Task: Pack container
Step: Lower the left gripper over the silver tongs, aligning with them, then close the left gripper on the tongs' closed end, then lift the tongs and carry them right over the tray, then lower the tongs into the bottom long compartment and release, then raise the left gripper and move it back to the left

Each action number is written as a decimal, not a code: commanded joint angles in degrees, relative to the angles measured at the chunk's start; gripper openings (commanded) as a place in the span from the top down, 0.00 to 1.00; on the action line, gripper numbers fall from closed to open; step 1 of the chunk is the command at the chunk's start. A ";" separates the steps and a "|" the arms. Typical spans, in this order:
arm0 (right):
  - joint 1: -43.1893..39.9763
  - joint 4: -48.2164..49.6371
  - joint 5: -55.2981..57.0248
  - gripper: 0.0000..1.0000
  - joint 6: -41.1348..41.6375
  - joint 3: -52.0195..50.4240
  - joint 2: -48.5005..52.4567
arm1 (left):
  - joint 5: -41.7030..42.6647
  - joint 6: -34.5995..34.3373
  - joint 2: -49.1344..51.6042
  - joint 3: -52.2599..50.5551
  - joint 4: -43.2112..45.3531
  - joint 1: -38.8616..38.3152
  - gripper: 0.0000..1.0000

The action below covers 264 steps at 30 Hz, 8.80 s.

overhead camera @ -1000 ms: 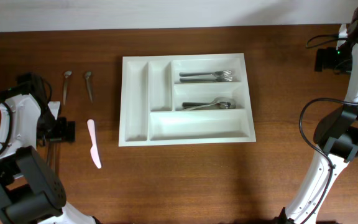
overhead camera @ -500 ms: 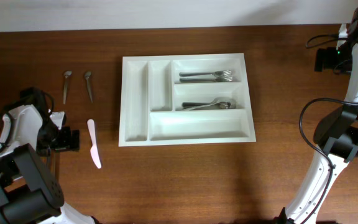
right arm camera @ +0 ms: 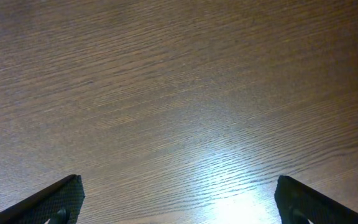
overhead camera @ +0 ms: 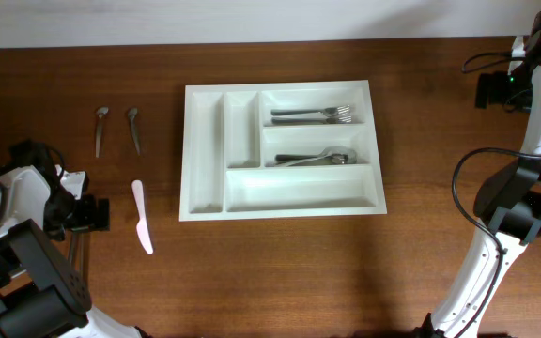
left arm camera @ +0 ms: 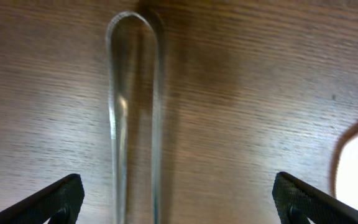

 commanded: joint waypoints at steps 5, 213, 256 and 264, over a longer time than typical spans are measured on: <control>-0.31 -0.02 -0.13 0.01 0.44 -0.24 0.22 | -3.06 1.81 0.63 -1.38 1.14 0.31 0.01; -0.31 -0.02 -0.13 0.01 0.44 -0.24 0.22 | 15.69 24.11 8.04 24.28 3.56 -68.15 0.94; -0.31 -0.02 -0.13 0.01 0.44 -0.24 0.22 | 8.92 27.47 17.49 25.66 4.81 -68.13 0.35; -0.31 -0.02 -0.13 0.01 0.44 -0.24 0.22 | 7.56 25.49 17.44 34.97 4.70 -68.13 0.01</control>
